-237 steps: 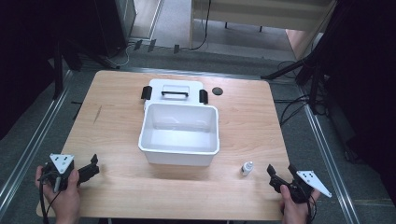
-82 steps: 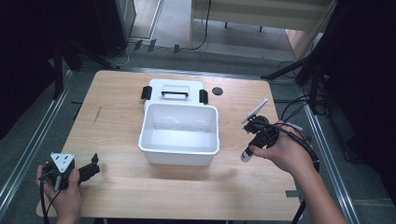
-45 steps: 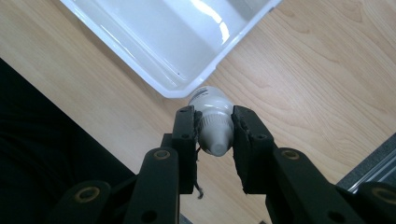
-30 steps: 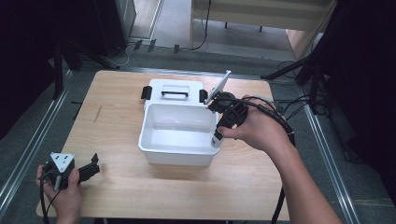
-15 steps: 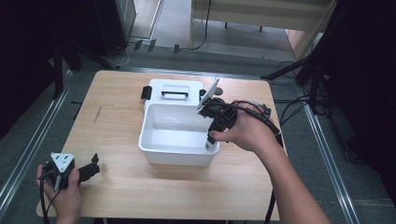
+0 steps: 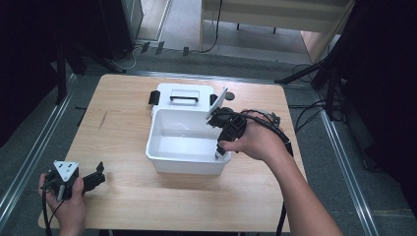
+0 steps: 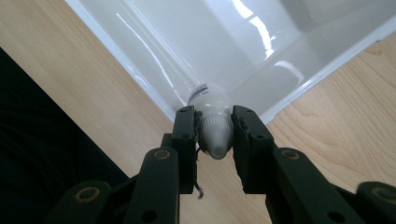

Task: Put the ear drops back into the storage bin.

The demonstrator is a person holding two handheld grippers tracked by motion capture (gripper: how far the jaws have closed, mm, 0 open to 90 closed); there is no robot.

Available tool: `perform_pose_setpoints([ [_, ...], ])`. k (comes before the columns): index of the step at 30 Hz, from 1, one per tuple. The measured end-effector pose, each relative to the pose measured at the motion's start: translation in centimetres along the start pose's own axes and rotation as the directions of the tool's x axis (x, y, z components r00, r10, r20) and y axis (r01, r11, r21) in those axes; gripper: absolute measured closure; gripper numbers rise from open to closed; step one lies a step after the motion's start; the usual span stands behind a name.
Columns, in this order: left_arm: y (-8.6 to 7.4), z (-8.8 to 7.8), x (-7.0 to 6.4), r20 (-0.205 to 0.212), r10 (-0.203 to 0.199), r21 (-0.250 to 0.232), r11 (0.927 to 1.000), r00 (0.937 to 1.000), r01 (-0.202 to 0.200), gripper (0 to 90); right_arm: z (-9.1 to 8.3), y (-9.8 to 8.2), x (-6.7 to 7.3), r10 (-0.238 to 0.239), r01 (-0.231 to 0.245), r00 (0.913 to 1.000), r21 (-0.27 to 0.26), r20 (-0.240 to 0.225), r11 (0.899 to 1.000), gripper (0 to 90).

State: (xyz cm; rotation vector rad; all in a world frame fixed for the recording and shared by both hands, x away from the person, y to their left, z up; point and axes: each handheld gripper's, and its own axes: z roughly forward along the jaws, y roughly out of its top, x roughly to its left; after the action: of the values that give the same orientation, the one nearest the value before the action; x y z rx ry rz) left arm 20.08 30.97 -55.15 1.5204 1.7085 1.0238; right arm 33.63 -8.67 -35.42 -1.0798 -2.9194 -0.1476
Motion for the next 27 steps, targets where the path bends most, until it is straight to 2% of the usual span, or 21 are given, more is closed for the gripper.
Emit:
perform_pose_setpoints([
  [14, 0.0, 0.0, 0.0, 0.002, -0.001, 0.000, 1.0000, 1.0000, 0.001, 0.2, 2.0, 0.7, -0.2, -0.008, 0.008, 0.9999, 0.036, -0.007, 0.999, 72.3],
  [27, 0.0, 0.0, 0.0, 0.001, -0.003, -0.001, 1.0000, 1.0000, 0.003, 0.2, 4.1, 1.6, -0.8, -0.001, 0.004, 0.9991, 0.070, -0.043, 0.998, 72.3],
])
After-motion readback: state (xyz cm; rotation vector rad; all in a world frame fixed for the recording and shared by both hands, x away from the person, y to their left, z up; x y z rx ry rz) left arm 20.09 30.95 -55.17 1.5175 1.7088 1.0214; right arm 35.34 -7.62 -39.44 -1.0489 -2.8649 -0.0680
